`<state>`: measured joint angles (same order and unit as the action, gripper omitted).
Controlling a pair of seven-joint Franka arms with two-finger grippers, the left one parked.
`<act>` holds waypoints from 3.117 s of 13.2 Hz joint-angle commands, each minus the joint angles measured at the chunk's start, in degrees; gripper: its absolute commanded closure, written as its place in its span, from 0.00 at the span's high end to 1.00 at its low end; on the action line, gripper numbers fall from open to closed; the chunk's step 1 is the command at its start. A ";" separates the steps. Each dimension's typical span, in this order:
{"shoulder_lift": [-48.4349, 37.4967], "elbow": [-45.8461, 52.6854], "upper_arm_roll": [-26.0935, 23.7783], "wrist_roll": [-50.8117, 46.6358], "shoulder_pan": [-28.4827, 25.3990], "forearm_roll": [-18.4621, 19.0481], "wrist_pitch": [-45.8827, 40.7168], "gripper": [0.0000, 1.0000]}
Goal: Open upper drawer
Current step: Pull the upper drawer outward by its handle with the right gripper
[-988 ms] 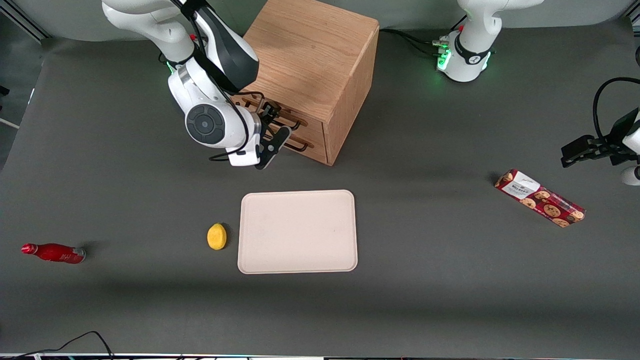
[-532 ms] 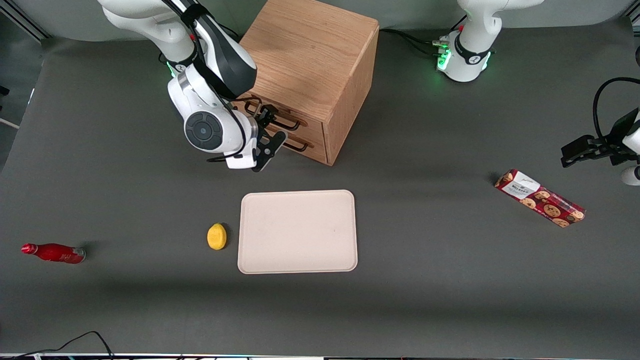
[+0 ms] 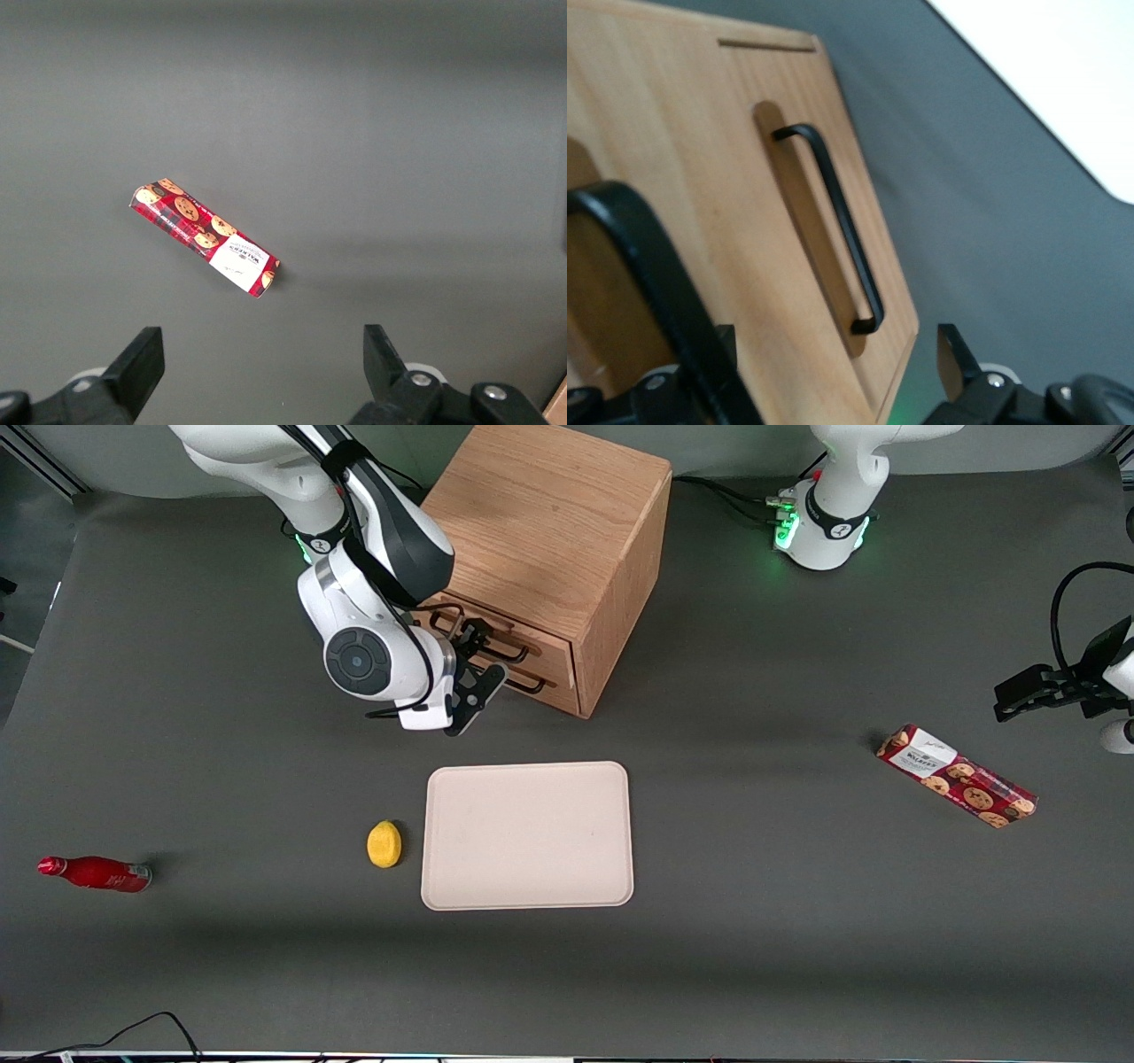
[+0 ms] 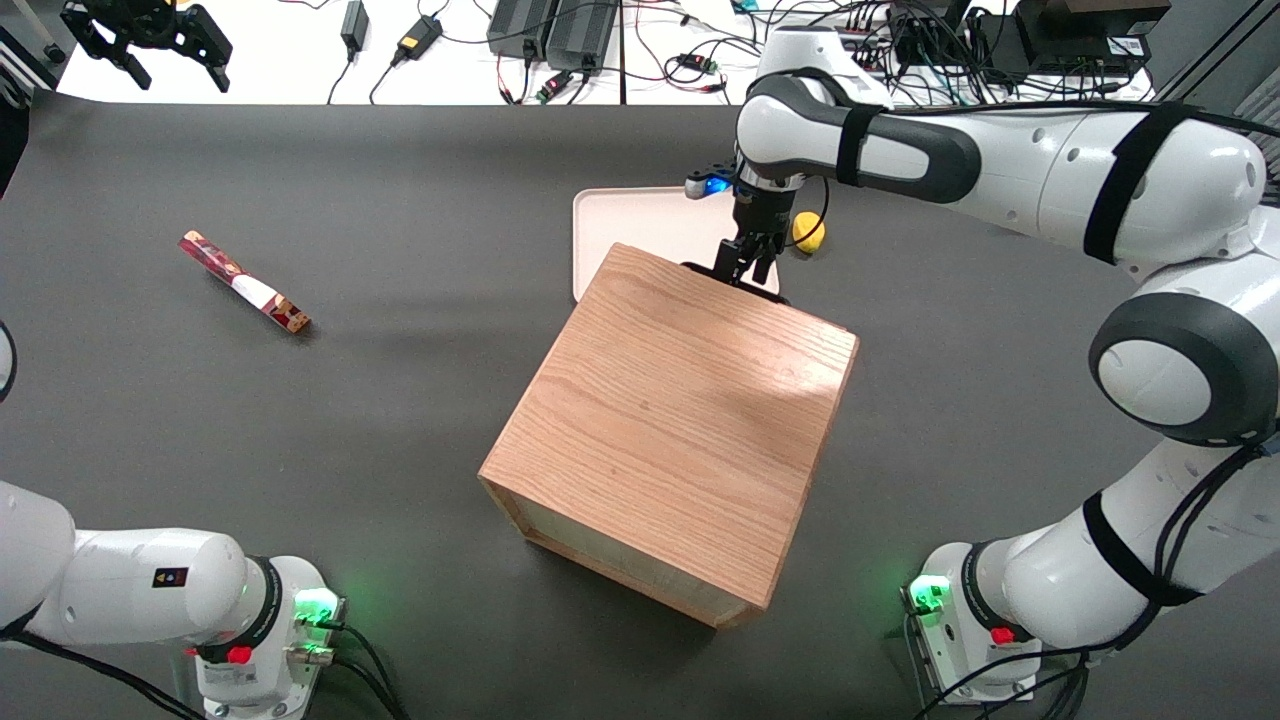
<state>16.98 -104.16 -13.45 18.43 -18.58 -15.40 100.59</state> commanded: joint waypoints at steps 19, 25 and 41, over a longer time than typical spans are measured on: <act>3.59 6.08 -0.79 4.77 6.80 4.41 0.75 1.00; 5.08 8.62 -0.88 6.26 9.00 5.73 0.75 1.00; 10.18 16.10 -1.75 8.02 13.13 8.19 0.57 1.00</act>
<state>25.13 -90.93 -14.26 25.31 -6.72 -8.27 101.41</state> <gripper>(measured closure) 0.000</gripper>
